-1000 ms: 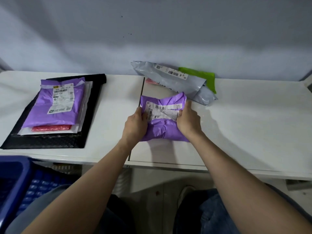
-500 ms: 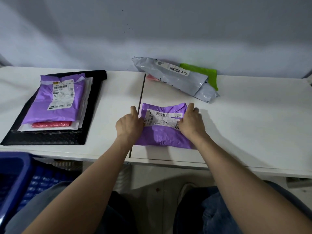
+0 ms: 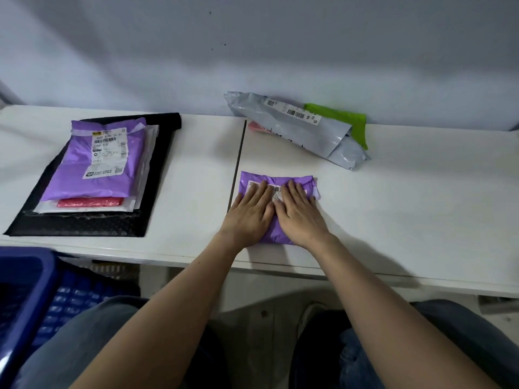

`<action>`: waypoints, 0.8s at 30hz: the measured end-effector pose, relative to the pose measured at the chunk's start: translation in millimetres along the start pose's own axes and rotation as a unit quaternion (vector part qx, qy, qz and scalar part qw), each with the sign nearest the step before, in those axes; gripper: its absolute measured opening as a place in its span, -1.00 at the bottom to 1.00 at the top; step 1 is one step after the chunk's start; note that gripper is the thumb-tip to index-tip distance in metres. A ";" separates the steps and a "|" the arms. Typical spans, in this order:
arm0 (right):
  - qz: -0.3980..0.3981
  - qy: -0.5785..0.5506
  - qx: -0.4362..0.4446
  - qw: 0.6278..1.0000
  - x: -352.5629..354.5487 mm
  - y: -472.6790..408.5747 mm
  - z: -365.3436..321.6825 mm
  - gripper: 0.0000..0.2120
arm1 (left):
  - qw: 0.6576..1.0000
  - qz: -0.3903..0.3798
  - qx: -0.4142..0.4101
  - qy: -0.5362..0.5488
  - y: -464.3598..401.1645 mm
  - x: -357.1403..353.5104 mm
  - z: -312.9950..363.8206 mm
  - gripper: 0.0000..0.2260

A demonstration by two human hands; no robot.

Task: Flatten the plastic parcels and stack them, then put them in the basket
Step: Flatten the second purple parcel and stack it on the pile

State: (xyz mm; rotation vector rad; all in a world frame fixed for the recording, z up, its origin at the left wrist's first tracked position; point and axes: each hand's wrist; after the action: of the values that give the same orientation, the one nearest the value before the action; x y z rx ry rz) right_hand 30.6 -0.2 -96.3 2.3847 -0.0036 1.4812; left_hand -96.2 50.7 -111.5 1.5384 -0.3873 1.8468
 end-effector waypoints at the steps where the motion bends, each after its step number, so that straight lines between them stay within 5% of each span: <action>1: -0.001 -0.001 -0.002 1.000 -0.5 -0.8 -0.3 -0.48 | 1.000 -0.008 -0.004 -0.005 -0.4 -0.7 -0.6 -0.38; 24: -0.069 0.009 -0.022 0.997 1.9 -11.1 0.8 -0.45 | 0.996 -0.063 0.043 0.046 -8.5 4.8 -0.5 -0.53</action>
State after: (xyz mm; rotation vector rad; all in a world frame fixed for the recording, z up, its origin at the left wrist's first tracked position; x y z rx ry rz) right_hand 34.1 10.3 -98.0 2.2872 0.1295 1.4229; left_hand -91.2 58.6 -108.8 1.4930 -0.1665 1.8468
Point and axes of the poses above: each hand's wrist, its own y-axis away from the middle knuckle, its own x-axis out of the back of the hand, z = x × y, and after that the axes turned 1 degree about -z, right-handed
